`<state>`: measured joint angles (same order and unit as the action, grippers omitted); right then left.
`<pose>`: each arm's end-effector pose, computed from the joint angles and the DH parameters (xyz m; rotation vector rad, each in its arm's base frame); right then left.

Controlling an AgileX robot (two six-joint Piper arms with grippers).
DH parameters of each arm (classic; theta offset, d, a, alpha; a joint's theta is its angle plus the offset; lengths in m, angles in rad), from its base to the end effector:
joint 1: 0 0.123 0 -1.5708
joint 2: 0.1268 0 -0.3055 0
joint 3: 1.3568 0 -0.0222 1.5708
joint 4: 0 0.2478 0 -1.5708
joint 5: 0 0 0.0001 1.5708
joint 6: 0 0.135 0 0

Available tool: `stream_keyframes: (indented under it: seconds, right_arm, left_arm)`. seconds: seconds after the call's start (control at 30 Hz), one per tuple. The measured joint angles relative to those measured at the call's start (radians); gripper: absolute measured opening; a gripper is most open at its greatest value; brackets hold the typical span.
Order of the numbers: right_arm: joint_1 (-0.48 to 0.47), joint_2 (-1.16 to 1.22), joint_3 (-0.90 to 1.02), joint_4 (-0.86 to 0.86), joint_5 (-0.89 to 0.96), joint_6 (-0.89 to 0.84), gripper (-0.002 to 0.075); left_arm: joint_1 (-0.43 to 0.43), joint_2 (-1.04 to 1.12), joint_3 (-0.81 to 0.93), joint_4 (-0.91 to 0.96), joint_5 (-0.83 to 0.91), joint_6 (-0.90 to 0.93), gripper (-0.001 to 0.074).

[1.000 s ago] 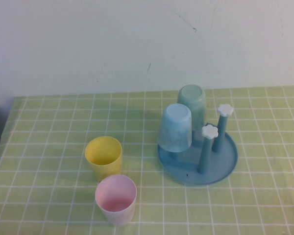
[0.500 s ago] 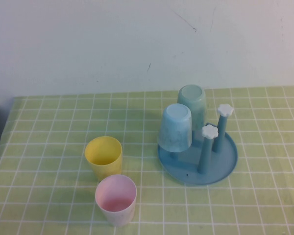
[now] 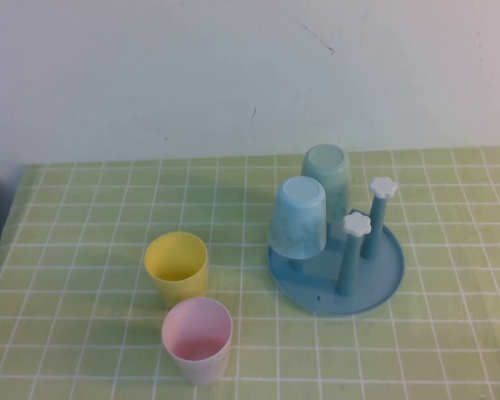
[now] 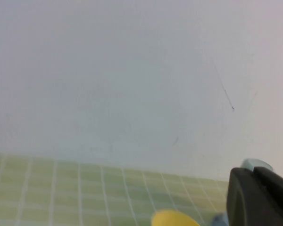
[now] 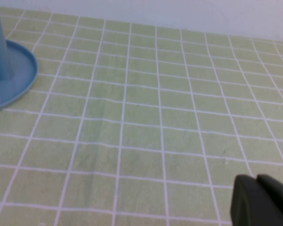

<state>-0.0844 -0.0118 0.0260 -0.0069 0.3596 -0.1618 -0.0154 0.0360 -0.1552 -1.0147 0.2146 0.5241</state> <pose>0.0712 -0.0064 0.1600 -0.0763 1.8596 -0.1776 0.0683 -0.0256 0.2572 -0.1990 1.4902 -0.5345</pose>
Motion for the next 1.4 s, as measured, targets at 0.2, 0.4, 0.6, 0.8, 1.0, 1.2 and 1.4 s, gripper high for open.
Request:
stream_keyframes:
  seconds: [0.2, 0.4, 0.6, 0.8, 1.0, 1.2, 1.4]
  right_arm:
    - [0.000, 0.000, 0.000, 0.000, 0.000, 0.000, -0.0003]
    - [0.000, 0.000, 0.000, 0.000, 0.000, 0.000, -0.0003]
    - [0.000, 0.000, 0.000, 0.000, 0.000, 0.000, -0.0003]
    - [0.000, 0.000, 0.000, 0.000, 0.000, 0.000, -0.0003]
    - [0.000, 0.000, 0.000, 0.000, 0.000, 0.000, -0.0003]
    - [0.000, 0.000, 0.000, 0.000, 0.000, 0.000, -0.0003]
    - [0.000, 0.000, 0.000, 0.000, 0.000, 0.000, -0.0003]
  left_arm:
    - [0.000, 0.262, -0.253, 0.013, 0.025, 0.306, -0.0004]
    - [0.000, 0.574, -0.456, -0.125, 0.183, 0.568, -0.0004]
    - [0.000, 0.861, -0.620, -0.346, 0.339, 0.904, 0.0089]
    - [0.000, 1.066, -0.719, -0.435, 0.538, 1.071, 0.0480]
    - [-0.094, 1.211, -0.728, -0.441, 0.610, 1.206, 0.0607]
    - [-0.225, 1.322, -0.728, -0.514, 0.513, 1.381, 0.0612]
    - [-0.238, 1.424, -0.730, -0.657, 0.467, 1.530, 0.0613]
